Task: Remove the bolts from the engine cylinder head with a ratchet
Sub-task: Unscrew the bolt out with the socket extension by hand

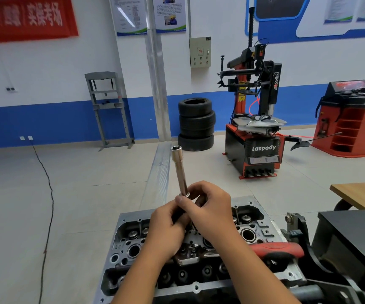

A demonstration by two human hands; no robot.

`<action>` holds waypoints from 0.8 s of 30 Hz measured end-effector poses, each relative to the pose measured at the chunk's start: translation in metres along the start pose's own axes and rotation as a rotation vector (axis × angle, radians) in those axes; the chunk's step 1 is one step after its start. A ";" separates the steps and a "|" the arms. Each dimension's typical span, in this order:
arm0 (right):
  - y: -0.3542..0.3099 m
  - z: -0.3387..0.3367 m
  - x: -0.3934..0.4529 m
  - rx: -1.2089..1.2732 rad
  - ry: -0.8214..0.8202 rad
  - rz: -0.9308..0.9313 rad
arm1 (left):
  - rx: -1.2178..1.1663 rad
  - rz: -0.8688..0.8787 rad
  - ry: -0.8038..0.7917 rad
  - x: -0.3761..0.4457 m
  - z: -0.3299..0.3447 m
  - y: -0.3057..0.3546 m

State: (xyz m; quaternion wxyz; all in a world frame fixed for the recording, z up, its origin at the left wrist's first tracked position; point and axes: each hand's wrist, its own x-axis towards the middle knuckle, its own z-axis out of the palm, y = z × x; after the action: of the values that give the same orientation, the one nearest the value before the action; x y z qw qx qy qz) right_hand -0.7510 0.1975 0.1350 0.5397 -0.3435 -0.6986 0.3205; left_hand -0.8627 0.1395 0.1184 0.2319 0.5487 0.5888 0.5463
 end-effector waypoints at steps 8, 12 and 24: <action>0.004 0.002 0.002 0.018 -0.059 0.004 | 0.044 -0.045 0.089 0.001 -0.002 -0.006; 0.007 0.003 0.002 -0.033 -0.059 -0.024 | 0.033 -0.024 -0.067 -0.001 -0.001 0.000; 0.006 0.003 0.003 -0.022 -0.102 0.000 | 0.084 -0.033 0.023 0.002 -0.001 -0.006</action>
State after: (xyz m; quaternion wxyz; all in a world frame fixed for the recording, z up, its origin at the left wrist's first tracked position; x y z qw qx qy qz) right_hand -0.7534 0.2028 0.1309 0.4997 -0.3327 -0.7286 0.3298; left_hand -0.8663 0.1423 0.1134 0.2110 0.5419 0.6228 0.5234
